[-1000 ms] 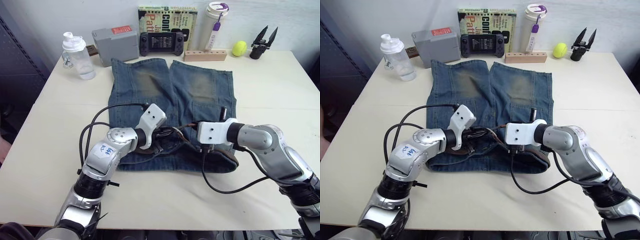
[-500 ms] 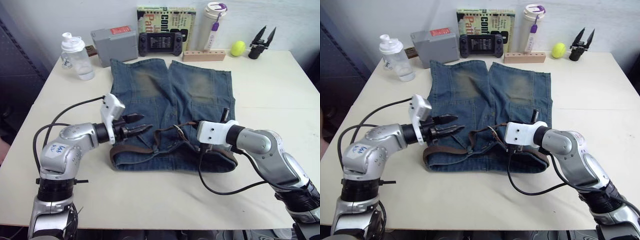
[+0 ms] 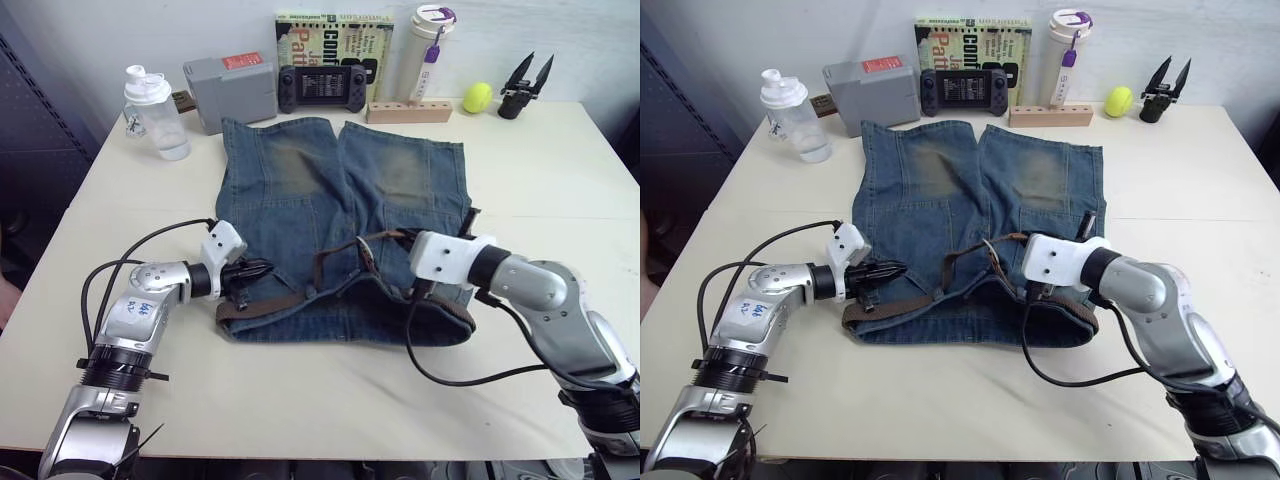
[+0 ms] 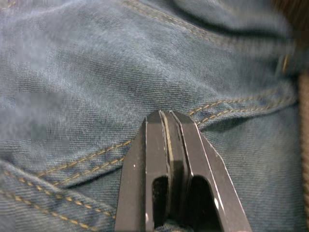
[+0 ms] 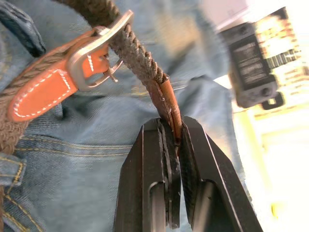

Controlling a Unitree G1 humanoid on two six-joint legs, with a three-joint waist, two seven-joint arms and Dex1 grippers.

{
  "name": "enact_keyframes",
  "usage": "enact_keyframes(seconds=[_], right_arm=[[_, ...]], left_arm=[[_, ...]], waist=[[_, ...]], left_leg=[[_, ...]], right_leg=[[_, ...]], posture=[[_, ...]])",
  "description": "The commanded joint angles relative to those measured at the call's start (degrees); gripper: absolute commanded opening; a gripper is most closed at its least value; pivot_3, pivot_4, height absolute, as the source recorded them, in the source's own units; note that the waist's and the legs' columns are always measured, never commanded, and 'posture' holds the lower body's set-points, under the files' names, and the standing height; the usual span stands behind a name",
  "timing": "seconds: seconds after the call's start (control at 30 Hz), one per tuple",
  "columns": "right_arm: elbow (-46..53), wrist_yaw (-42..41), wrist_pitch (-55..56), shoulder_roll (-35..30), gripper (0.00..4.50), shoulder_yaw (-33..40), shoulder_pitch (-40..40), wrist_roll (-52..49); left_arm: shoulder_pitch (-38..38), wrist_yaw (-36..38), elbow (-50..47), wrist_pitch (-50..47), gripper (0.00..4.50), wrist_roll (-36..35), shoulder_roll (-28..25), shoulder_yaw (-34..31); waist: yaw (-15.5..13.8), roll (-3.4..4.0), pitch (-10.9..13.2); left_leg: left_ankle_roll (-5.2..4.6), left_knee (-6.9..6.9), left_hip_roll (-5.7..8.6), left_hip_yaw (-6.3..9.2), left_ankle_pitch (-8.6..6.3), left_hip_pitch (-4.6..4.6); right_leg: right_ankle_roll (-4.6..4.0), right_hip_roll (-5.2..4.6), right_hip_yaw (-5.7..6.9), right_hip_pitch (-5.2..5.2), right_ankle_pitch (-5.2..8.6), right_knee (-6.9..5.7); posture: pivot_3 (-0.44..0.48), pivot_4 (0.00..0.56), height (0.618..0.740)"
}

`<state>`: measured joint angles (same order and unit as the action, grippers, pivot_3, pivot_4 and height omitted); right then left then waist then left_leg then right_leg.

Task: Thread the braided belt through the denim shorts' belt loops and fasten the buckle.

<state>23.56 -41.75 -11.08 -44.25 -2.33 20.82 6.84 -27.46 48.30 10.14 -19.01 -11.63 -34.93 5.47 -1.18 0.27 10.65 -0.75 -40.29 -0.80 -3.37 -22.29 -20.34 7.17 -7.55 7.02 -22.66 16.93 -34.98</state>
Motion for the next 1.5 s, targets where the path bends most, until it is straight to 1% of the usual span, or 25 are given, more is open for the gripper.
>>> enact_keyframes(seconds=[0.03, 0.1, 0.2, 0.3, 0.43, 0.5, 0.6, 0.67, 0.77, 0.8, 0.87, 0.9, 0.93, 0.97, 1.03, 1.13, 1.2, 1.37, 1.43, 1.47, 1.5], right_arm=[[1.1, -0.7, 2.1, -2.6, 0.00, 9.5, 0.0, -4.6], [-0.3, -0.7, 2.6, -3.6, 0.00, 12.5, 0.0, -5.8], [-2.6, -0.8, 4.0, -5.2, 0.00, 15.0, 0.0, -6.4], [-3.0, -0.7, 4.6, -5.6, 0.00, 14.9, 0.8, -7.2], [1.1, -1.6, 3.9, -3.6, 0.00, 9.6, 1.1, -8.4], [1.5, -1.4, 4.7, -3.4, 0.00, 6.5, 1.4, -5.7], [2.3, -0.5, 4.5, -1.2, 0.00, 0.4, 2.9, -1.9], [1.1, 0.7, 5.6, -0.1, 0.00, -3.4, 4.1, 2.6], [0.1, 2.1, 4.6, 2.3, 0.00, -6.9, 5.6, 6.3], [-0.2, 2.2, 4.5, 3.0, 0.00, -7.6, 6.3, 7.1], [-0.9, 2.4, 4.6, 3.7, 0.00, -8.5, 7.3, 8.3], [-1.3, 2.4, 4.7, 3.9, 0.00, -8.8, 7.7, 8.8], [-1.7, 2.5, 4.9, 4.2, 0.00, -9.0, 8.1, 9.3], [-2.0, 2.5, 5.1, 4.3, 0.00, -9.1, 8.3, 9.6], [-2.3, 2.4, 5.5, 4.7, 0.00, -9.3, 8.7, 10.0], [-2.4, 2.3, 6.2, 5.6, 0.00, -9.6, 9.3, 9.9], [-2.1, 2.1, 6.4, 6.0, 0.00, -9.7, 9.4, 9.8], [-1.6, 1.6, 6.6, 6.5, 0.00, -9.6, 9.2, 9.6], [-1.4, 1.6, 6.7, 6.6, 0.00, -9.5, 9.2, 9.4], [-1.3, 1.6, 6.7, 6.7, 0.00, -9.5, 9.2, 9.4], [-1.2, 1.5, 6.6, 6.8, 0.00, -9.4, 9.2, 9.4]], left_arm=[[2.2, 0.3, 4.2, 1.0, 0.03, 3.7, -0.5, 2.3], [2.1, 0.4, 5.0, 2.2, 0.03, 4.6, -0.7, 2.9], [2.0, 0.6, 5.6, 3.0, 0.03, 4.5, -0.4, 2.9], [1.6, 0.7, 6.0, 3.2, 0.03, 3.5, 0.1, 2.2], [0.5, 0.8, 5.1, 3.7, 0.03, 1.5, 0.8, -0.2], [-0.2, 0.6, 3.9, 3.5, 0.03, 1.0, 0.7, -1.3], [-1.0, 1.2, -1.6, 0.9, 0.03, -1.2, -0.2, -3.2], [-1.6, 1.9, -7.7, -2.6, 0.03, -4.4, -0.6, -4.9], [-2.6, 2.6, -16.9, -9.4, 0.99, -11.0, -0.3, -7.2], [-3.1, 2.3, -20.3, -12.3, 1.38, -13.7, 0.1, -7.7], [-3.7, 1.4, -25.1, -16.3, 2.37, -16.8, 0.6, -8.0], [-4.1, 1.0, -26.6, -17.6, 2.82, -17.6, 0.6, -8.0], [-4.6, -0.3, -27.7, -18.4, 3.10, -17.5, 1.2, -7.4], [-4.9, -1.3, -28.4, -19.0, 3.66, -17.4, 1.6, -7.0], [-5.5, -3.6, -28.9, -19.8, 4.47, -16.3, 2.8, -5.8], [-6.9, -8.6, -26.7, -19.8, 4.47, -13.0, 6.2, -3.2], [-7.8, -10.6, -24.5, -19.1, 4.47, -11.3, 8.0, -2.4], [-8.7, -11.9, -21.3, -17.0, 4.47, -7.4, 9.2, 0.6], [-8.7, -12.0, -20.7, -16.2, 3.92, -6.4, 9.6, 1.3], [-8.7, -12.1, -20.6, -16.2, 3.72, -6.4, 9.9, 1.3], [-8.7, -11.8, -20.7, -16.1, 3.26, -6.4, 10.0, 1.3]], waist=[[0.0, 0.01, 0.0], [0.0, 0.02, 0.0], [0.0, 0.05, 0.0], [-0.1, 0.07, -0.1], [-0.1, 0.08, -0.1], [0.0, 0.08, -0.1], [0.0, 0.06, -0.1], [0.2, 0.03, 0.0], [0.4, 0.02, 0.0], [0.3, 0.02, 0.0], [0.3, 0.01, 0.0], [0.2, 0.01, 0.0], [0.2, 0.02, 0.0], [0.3, 0.01, 0.0], [0.5, 0.01, 0.0], [0.5, 0.01, 0.0], [0.5, 0.01, 0.0], [0.7, 0.01, 0.0], [1.0, 0.01, 0.0], [1.0, 0.01, 0.0], [1.0, 0.01, 0.0]], left_leg=[[0.00, 0.00, 0.00, -0.02, 0.00, 0.01], [0.00, 0.00, -0.01, -0.03, 0.00, 0.04], [-0.01, 0.01, -0.01, -0.06, 0.00, 0.12], [-0.01, 0.01, 0.00, -0.09, 0.00, 0.13], [-0.01, 0.01, 0.00, -0.09, 0.00, 0.12], [-0.01, 0.01, -0.01, -0.09, 0.00, 0.13], [-0.01, 0.00, -0.01, -0.09, 0.00, 0.11], [-0.01, 0.00, -0.02, -0.09, 0.00, 0.05], [-0.01, 0.00, -0.04, -0.05, 0.00, -0.09], [-0.01, -0.01, -0.03, 0.02, 0.00, -0.11], [-0.01, -0.02, -0.01, 0.09, 0.00, -0.11], [-0.01, -0.03, -0.01, 0.18, 0.00, -0.12], [-0.01, -0.04, 0.00, 0.27, 0.00, -0.11], [-0.01, -0.03, 0.00, 0.36, 0.00, -0.10], [-0.01, -0.04, 0.00, 0.42, 0.00, -0.10], [-0.01, -0.03, 0.00, 0.41, 0.00, -0.10], [-0.01, -0.04, 0.01, 0.41, 0.00, -0.10], [-0.01, -0.02, 0.00, 0.36, 0.00, -0.10], [-0.01, -0.02, -0.01, 0.35, 0.00, -0.10], [-0.01, -0.01, 0.00, 0.35, 0.00, -0.10], [-0.01, -0.02, 0.00, 0.36, 0.00, -0.10]], right_leg=[[0.00, 0.00, -0.01, 0.00, 0.00, -0.01], [0.00, 0.00, -0.02, 0.03, 0.00, -0.03], [0.00, 0.00, -0.04, 0.09, 0.00, -0.02], [0.00, -0.01, -0.06, 0.09, 0.00, -0.03], [0.00, -0.02, -0.05, 0.08, 0.00, -0.04], [0.00, -0.01, -0.05, 0.08, 0.00, -0.06], [0.00, -0.01, -0.05, 0.07, 0.00, -0.05], [0.00, 0.00, -0.05, -0.02, 0.00, -0.07], [0.00, -0.01, -0.03, -0.17, 0.00, -0.09], [0.00, -0.02, -0.01, -0.17, 0.00, -0.10], [0.00, -0.07, -0.01, -0.15, 0.00, -0.08], [0.00, -0.07, 0.00, -0.13, 0.00, -0.08], [0.00, -0.07, -0.01, -0.12, 0.00, -0.08], [0.00, -0.07, -0.02, -0.12, 0.00, -0.07], [0.00, -0.03, -0.02, -0.12, 0.00, -0.08], [0.00, -0.02, -0.02, -0.12, 0.00, -0.07], [0.00, -0.02, -0.02, -0.12, 0.00, -0.08], [0.00, 0.01, 0.01, -0.12, 0.00, -0.07], [0.00, 0.01, 0.00, -0.12, 0.00, -0.07], [0.00, 0.00, 0.00, -0.12, 0.00, -0.06], [0.00, 0.00, 0.01, -0.12, 0.00, -0.08]], posture=[[0.000, 0.150, 0.731], [0.000, 0.150, 0.731], [0.000, 0.150, 0.731], [0.000, 0.150, 0.731], [0.000, 0.150, 0.731], [0.000, 0.150, 0.731], [0.000, 0.150, 0.731], [0.000, 0.150, 0.731], [0.000, 0.150, 0.731], [0.000, 0.150, 0.731], [0.000, 0.150, 0.731], [0.000, 0.150, 0.731], [0.000, 0.150, 0.731], [0.000, 0.150, 0.731], [0.000, 0.150, 0.731], [0.000, 0.150, 0.731], [0.000, 0.150, 0.731], [0.000, 0.150, 0.731], [0.000, 0.150, 0.731], [0.000, 0.150, 0.731], [0.000, 0.150, 0.731]])
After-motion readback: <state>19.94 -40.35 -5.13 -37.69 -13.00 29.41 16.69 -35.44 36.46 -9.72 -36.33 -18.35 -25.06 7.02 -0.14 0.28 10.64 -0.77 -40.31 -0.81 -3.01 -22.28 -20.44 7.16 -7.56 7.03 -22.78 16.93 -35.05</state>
